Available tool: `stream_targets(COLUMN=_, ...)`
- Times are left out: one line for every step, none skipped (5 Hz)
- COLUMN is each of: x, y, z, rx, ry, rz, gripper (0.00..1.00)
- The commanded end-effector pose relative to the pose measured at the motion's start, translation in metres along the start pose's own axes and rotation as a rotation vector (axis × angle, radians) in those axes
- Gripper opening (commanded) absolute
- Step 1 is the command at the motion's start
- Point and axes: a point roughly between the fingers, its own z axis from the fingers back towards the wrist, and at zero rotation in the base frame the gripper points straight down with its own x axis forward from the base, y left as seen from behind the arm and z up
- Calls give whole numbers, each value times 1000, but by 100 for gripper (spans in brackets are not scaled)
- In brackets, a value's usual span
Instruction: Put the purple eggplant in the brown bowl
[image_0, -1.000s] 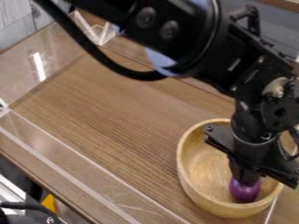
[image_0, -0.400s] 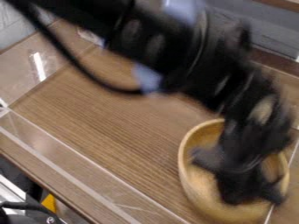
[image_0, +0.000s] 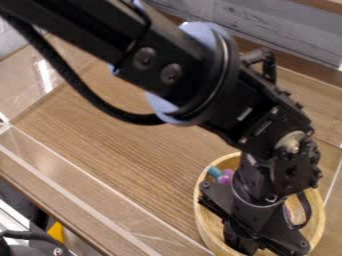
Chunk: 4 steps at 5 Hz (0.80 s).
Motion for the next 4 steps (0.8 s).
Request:
stream_targets(x=8, y=0, z=17, rx=-27, ry=-28, rz=-62, gripper=0)
stream_targets(x=12, y=7, z=24, rx=-32, ry=-22, rz=-100, gripper=0)
stream_targets(x=14, y=1, z=20, rx=-20, ry=-21, rz=-35, gripper=0)
stream_targets(x=17, y=-8, z=19, rx=-13, ry=-20, rz=28, gripper=0)
